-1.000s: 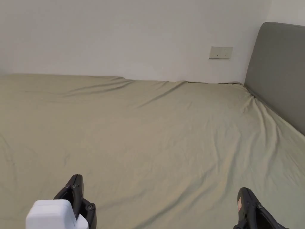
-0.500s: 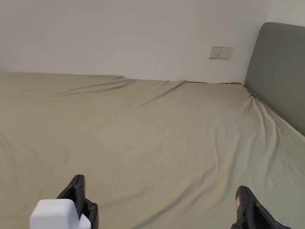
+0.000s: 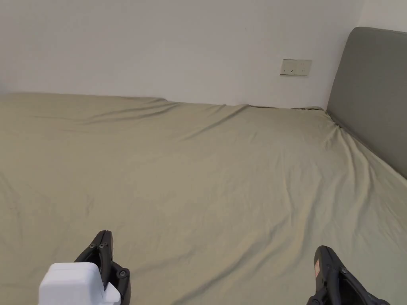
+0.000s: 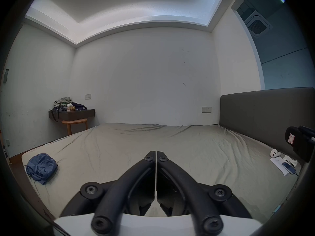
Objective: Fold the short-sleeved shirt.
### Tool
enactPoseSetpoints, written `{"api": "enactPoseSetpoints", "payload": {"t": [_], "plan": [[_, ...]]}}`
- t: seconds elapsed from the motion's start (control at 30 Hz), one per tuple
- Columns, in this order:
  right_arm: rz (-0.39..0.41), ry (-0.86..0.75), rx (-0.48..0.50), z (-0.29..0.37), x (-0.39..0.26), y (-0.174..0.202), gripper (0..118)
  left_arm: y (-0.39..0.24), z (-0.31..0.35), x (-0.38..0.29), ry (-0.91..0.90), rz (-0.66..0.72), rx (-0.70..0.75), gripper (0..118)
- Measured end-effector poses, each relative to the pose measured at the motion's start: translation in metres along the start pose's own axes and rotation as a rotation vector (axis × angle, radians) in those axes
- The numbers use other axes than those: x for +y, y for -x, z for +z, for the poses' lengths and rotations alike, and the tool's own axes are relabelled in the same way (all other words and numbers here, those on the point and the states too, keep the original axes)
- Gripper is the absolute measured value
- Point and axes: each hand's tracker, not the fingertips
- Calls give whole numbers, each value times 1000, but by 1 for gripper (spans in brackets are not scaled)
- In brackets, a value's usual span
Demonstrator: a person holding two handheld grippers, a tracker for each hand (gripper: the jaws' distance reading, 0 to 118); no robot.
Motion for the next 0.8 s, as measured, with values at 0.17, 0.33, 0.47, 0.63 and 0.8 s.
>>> {"api": "enactPoseSetpoints", "payload": {"t": [0.17,0.33,0.47,0.63,0.8], "plan": [[4,-1,0,0,0,1,3,0,0,2,-4,-1,0,0],[4,-1,-2,0,0,1,3,0,0,2,-3,0,1,0],[3,0,-4,0,0,1,3,0,0,2,0,3,0,0],[1,-5,-12,1,0,1,27,0,-1,2,2,5,2,16],[4,-9,-17,-1,0,0,108,0,-2,2,0,5,3,94]]}}
